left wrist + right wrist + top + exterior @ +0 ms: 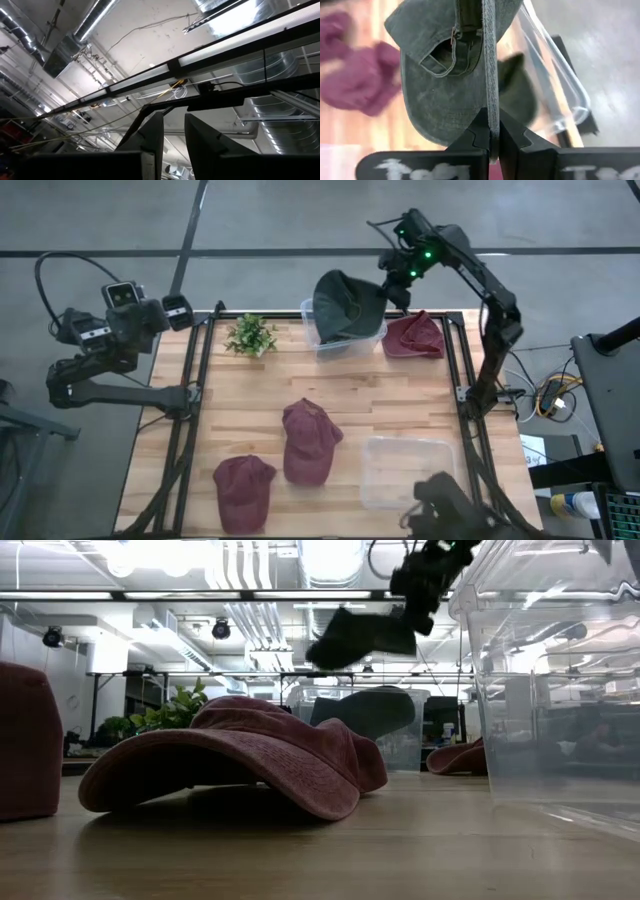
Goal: Pick & Place hat
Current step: Put the black cap in the top transparent bin
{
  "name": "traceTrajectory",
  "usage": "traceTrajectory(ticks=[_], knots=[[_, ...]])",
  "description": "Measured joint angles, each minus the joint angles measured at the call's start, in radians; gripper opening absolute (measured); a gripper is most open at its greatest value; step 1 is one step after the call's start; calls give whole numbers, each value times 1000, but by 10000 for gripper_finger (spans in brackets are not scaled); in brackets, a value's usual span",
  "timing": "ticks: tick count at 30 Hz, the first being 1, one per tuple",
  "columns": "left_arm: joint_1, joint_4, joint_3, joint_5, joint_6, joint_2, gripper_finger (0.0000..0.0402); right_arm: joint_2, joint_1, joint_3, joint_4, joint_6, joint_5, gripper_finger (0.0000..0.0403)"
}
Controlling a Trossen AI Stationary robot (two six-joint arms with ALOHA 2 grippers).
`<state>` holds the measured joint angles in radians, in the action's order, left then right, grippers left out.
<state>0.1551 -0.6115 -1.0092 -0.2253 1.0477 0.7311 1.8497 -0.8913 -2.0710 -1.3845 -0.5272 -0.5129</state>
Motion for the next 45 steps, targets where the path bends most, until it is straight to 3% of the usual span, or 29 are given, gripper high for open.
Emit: traceTrajectory(ticks=[8, 14, 27, 31, 36, 41, 45], knots=[[0, 81, 0, 0, 0, 0, 71, 147, -17, -91, -2, -65, 66, 8], [0, 91, 0, 1, 0, 6, 71, 245, -22, -172, -99, -97, 89, 8], [0, 90, 0, 2, -5, 4, 71, 325, -9, -176, -112, -74, 125, 14], [0, 90, 0, 1, -6, 3, 71, 327, -7, -174, -61, 8, 125, 45], [0, 90, 0, 1, -21, 3, 71, 327, -8, -174, -37, 101, 165, 113], [0, 90, 0, -1, -24, 3, 71, 311, -3, -182, -51, 101, 202, 186], [0, 90, 0, -2, -24, 3, 71, 271, 7, -204, -33, 78, 202, 216]])
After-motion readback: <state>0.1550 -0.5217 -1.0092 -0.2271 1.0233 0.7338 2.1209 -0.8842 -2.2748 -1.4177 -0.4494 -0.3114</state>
